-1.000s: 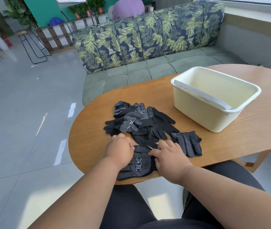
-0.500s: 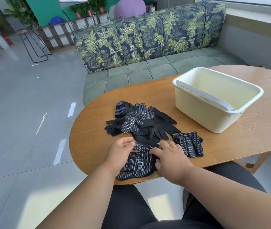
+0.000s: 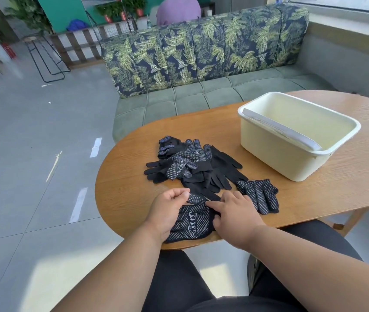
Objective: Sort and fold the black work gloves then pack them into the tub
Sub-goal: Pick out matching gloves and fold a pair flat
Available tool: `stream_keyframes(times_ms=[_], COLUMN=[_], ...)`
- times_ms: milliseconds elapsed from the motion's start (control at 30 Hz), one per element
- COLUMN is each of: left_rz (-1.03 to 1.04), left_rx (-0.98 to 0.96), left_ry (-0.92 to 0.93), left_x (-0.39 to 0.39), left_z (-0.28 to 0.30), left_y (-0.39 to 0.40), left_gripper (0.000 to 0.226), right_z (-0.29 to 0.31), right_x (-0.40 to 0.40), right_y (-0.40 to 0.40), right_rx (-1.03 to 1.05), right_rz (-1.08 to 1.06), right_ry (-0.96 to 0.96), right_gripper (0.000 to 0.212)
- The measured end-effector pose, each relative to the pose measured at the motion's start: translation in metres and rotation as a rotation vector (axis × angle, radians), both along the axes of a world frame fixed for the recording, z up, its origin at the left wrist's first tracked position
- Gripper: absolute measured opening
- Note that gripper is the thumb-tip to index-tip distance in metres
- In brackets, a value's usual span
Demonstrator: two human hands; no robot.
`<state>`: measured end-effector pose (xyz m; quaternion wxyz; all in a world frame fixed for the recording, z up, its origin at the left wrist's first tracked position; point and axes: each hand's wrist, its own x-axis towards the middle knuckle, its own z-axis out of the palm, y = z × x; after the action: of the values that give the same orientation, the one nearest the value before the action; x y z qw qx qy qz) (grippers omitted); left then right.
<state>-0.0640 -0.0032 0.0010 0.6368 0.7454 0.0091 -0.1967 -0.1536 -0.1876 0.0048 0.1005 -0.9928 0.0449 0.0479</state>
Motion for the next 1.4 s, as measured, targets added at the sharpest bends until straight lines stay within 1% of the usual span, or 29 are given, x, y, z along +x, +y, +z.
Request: stream_keyframes(times_ms=[267,367,467,567,667,767,900,1133,1267,1400], left_rz=[0.047,0.048,0.007,-0.072,-0.155,-0.223,-0.262,-0.225,-0.269,-0.300], left_rx=[-0.049,-0.062,-0.073,-0.043,0.045,0.191,0.337,0.448,0.584,0.676], left_ry=[0.021,0.002,-0.048,-0.082,-0.135,-0.240,-0.398,-0.451,-0.596,-0.637], left_x=[-0.004,-0.005,-0.008,-0.012,-0.016,-0.022,-0.028,-0.030,-0.035,-0.032], left_z=[0.001,0.000,0.000,0.000,-0.002,-0.006,-0.014,-0.017,-0.017,-0.016], left_y=[-0.005,-0.005,-0.006,-0.006,-0.005,-0.005,-0.009,-0.011,-0.013,-0.013], left_gripper=[0.011,0.012,0.014,0.016,0.016,0.015,0.024,0.024,0.035,0.049], right_z=[0.003,0.002,0.001,0.001,0.002,0.002,0.002,0.000,-0.002,-0.004], right_x=[-0.001,-0.001,-0.001,0.000,0.002,0.002,0.003,0.003,0.002,0.001], right_y=[0.001,-0.001,-0.003,-0.002,-0.002,-0.002,-0.002,-0.002,-0.003,-0.004], right_rx=[-0.030,-0.024,-0.027,-0.029,-0.021,-0.017,0.007,0.022,0.016,0.019], right_rz=[-0.004,0.004,0.008,0.004,-0.003,-0.008,-0.017,-0.016,-0.008,-0.005], right_ry=[-0.002,0.003,-0.001,0.003,0.015,0.014,0.012,0.011,-0.006,-0.031], right_gripper=[0.055,0.055,0.055,0.055,0.055,0.055,0.054,0.054,0.053,0.053])
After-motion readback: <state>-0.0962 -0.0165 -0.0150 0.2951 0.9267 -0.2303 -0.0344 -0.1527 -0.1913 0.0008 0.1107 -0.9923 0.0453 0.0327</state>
